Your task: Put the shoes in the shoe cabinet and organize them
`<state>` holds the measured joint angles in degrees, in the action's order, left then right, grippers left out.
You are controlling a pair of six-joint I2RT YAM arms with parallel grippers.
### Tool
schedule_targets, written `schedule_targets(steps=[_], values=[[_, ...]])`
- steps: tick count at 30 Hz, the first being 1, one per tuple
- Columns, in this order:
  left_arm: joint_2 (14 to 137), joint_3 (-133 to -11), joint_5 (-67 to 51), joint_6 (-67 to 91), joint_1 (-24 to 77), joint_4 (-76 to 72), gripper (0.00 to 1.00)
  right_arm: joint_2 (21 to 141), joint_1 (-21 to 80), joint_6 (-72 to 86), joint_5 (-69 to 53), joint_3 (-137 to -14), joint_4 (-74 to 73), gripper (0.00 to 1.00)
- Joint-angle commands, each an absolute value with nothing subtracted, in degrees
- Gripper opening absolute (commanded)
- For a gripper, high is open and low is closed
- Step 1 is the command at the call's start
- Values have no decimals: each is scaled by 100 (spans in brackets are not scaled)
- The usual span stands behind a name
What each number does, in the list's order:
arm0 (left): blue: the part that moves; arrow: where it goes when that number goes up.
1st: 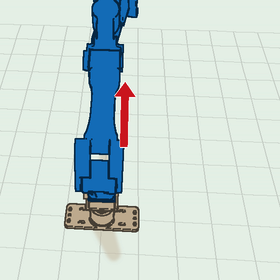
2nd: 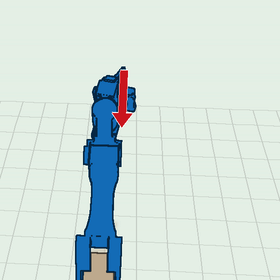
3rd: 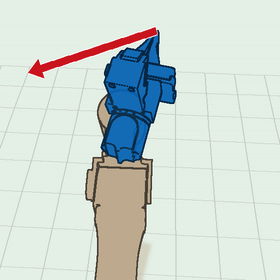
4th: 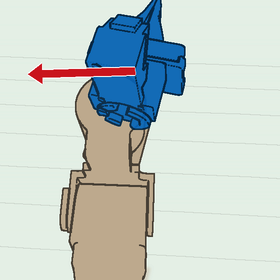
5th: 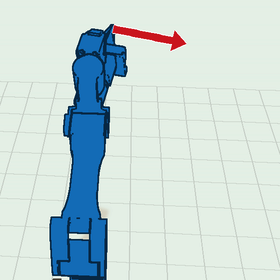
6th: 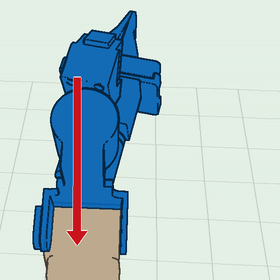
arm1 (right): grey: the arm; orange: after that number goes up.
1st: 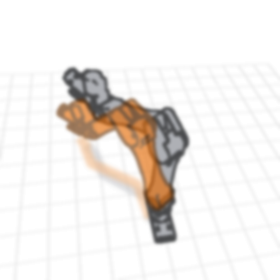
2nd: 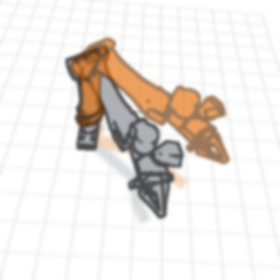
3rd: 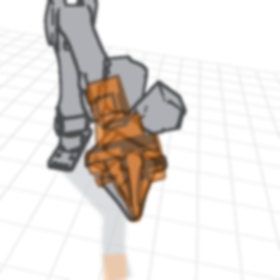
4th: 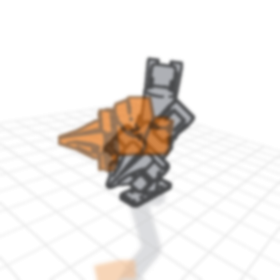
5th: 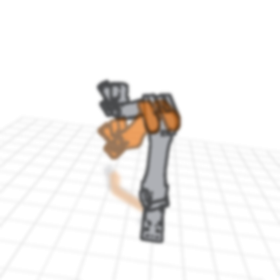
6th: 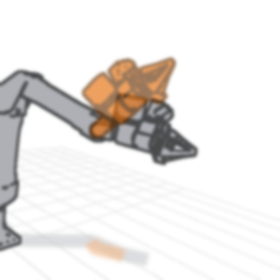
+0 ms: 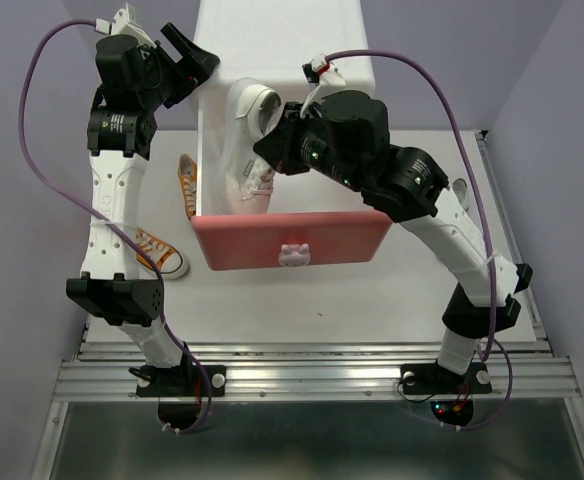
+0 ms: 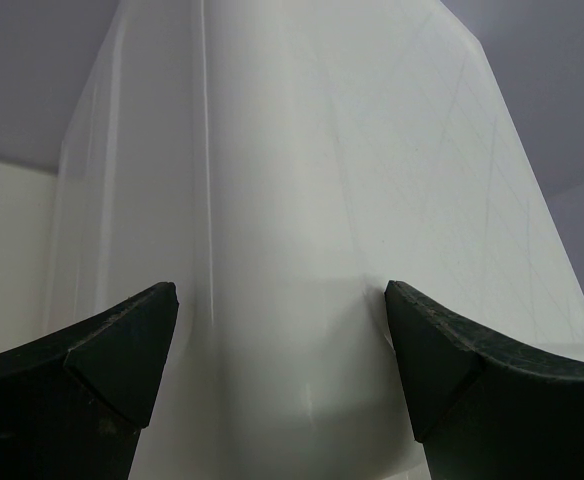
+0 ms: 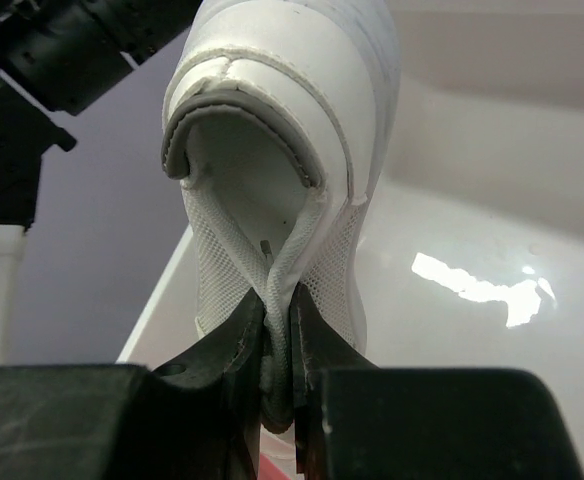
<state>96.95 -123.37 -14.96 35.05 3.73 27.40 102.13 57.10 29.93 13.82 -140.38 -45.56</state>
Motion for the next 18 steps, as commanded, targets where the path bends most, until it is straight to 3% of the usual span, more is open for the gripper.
schedule_targets(steps=[1, 18], values=[[9993, -11988, -774, 3050, 264, 3981, 94, 10186, 5801, 2883, 1872, -14221, -4315, 1], [10125, -12120, -598, 2953, 264, 3981, 94, 10758, 5854, 2707, 1802, -14352, -4684, 1]])
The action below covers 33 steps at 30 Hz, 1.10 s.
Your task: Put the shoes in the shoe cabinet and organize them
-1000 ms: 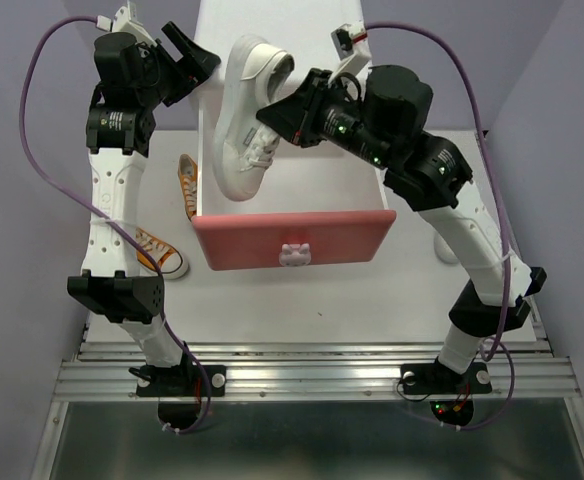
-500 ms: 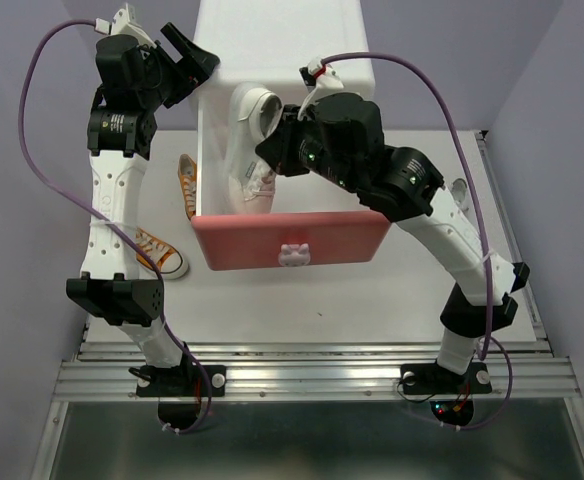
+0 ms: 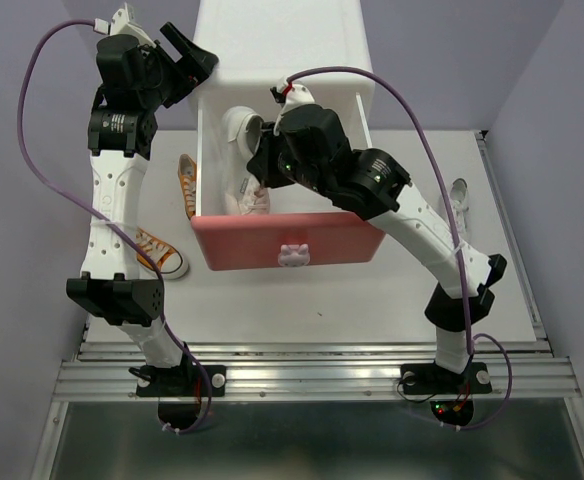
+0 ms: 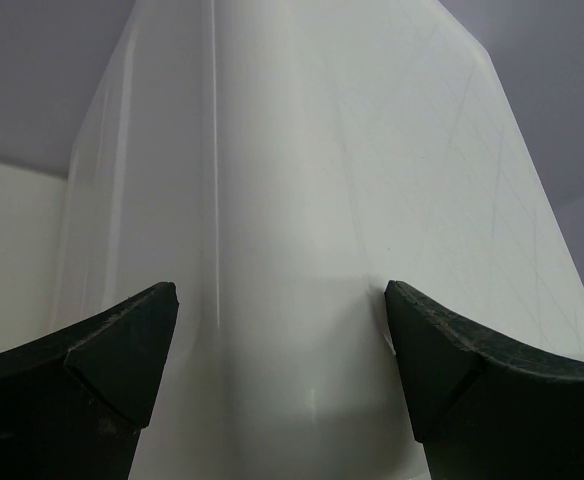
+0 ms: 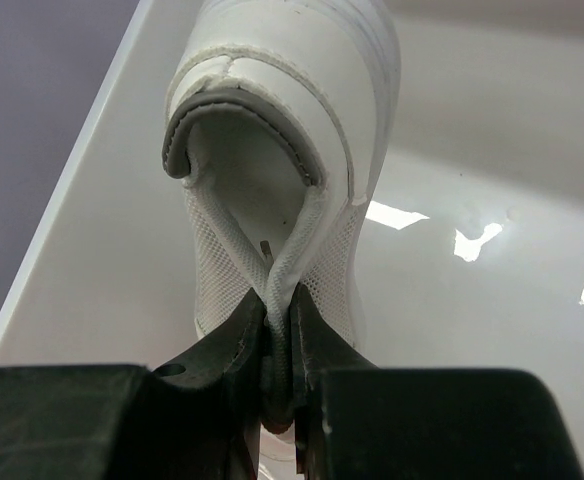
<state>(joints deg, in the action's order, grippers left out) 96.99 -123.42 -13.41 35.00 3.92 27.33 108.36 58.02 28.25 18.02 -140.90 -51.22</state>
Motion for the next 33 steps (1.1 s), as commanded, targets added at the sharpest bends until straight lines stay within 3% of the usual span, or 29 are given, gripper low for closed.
schedule_targets(steps=[1, 12, 19, 33], values=[[10160, -12138, -589, 2944, 264, 3981, 94, 10801, 5854, 2672, 1810, -14361, -4693, 1], [10195, -12164, -536, 2909, 264, 3981, 94, 11136, 5854, 2461, 2109, -14476, -4904, 1], [10187, -12146, -536, 2892, 264, 3990, 94, 11259, 5854, 2136, 2443, -14423, -4554, 12], [10195, -12129, -492, 2935, 264, 3973, 94, 11610, 5854, 1477, 2645, -14344, -3832, 22]])
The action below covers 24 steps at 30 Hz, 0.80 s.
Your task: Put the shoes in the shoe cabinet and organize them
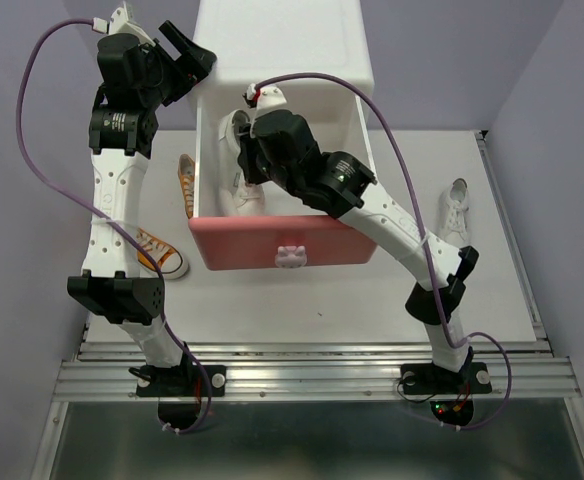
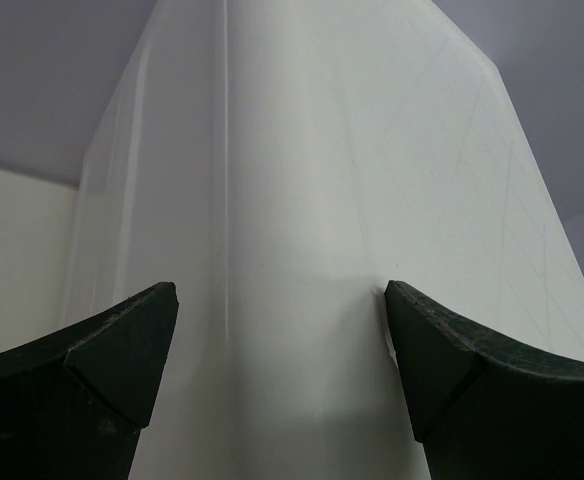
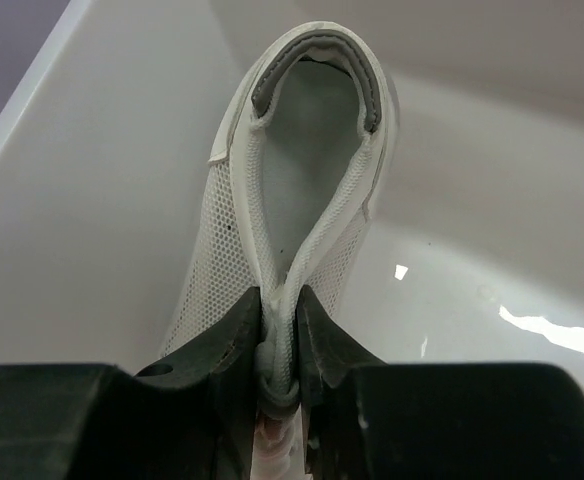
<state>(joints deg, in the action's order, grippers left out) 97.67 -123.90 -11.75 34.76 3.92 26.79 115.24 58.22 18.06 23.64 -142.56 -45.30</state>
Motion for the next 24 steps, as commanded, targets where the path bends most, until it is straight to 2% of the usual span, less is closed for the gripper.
schedule_targets(steps=[1, 9, 16, 21, 24], values=[[10195, -12129, -501, 2936, 264, 3964, 94, 11628, 5854, 1468, 2680, -14344, -3789, 23], [10187, -12120, -448, 2944, 264, 3964, 94, 11751, 5739, 1398, 2715, -14256, -3639, 25], [10187, -12094, -404, 2953, 264, 3955, 94, 11804, 5739, 1134, 3540, -14142, -3700, 9], [10195, -12076, -404, 2988, 264, 3938, 94, 11847, 5739, 1046, 3569, -14133, -3735, 13], [10213, -12076, -404, 3006, 264, 3929, 94, 11944, 5739, 1081, 3192, -14229, -3709, 22]])
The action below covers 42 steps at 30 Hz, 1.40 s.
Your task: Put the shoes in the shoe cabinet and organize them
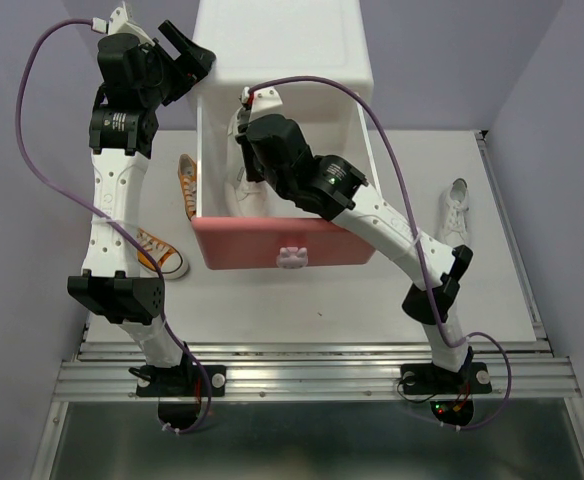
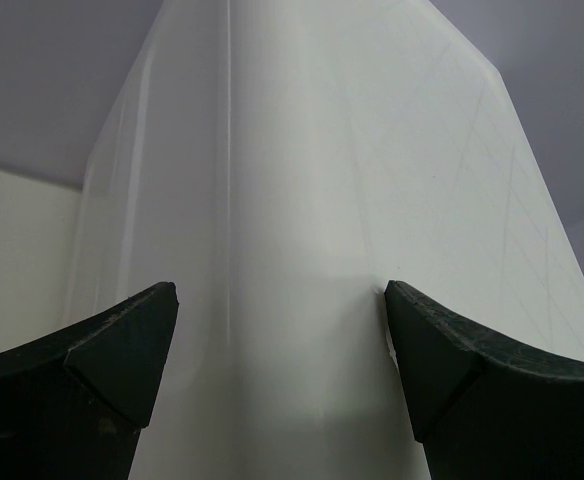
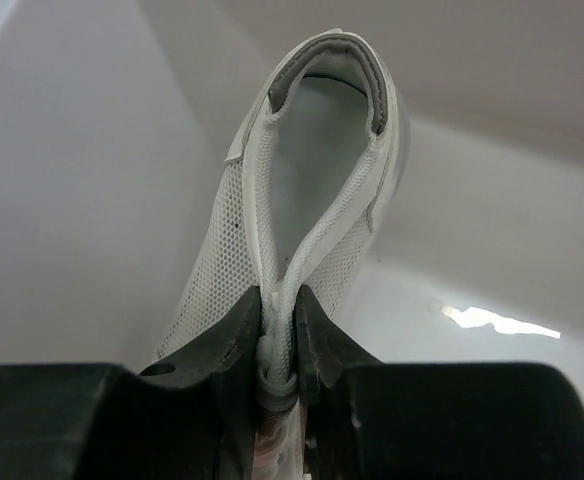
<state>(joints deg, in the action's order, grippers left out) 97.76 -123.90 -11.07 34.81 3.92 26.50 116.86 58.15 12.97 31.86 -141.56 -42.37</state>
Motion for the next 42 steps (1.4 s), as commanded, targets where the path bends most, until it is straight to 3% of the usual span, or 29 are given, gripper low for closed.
schedule_targets(steps=[1, 7, 12, 16, 24, 27, 30, 42], values=[[10213, -12076, -404, 3006, 264, 3920, 94, 11979, 5739, 1046, 3103, -14229, -3674, 22], [10239, -12085, -396, 3015, 264, 3929, 94, 12120, 5739, 949, 3111, -14247, -3577, 22], [10248, -12094, -378, 3015, 264, 3920, 94, 12190, 5687, 967, 3094, -14230, -3542, 29], [10266, -12102, -395, 3015, 264, 3929, 94, 12252, 5687, 853, 3146, -14317, -3393, 50], [10274, -12120, -413, 3015, 255, 3937, 94, 12112, 5687, 721, 3226, -14370, -3121, 63], [10274, -12111, -439, 3015, 264, 3929, 94, 11910, 5687, 476, 3147, -14265, -2752, 75], [10283, -12111, -474, 3023, 255, 3920, 94, 11594, 5687, 221, 3024, -14098, -2164, 98], [10222, -12015, -483, 3024, 264, 3911, 94, 10873, 5450, -71, 3383, -14519, -1345, 100]])
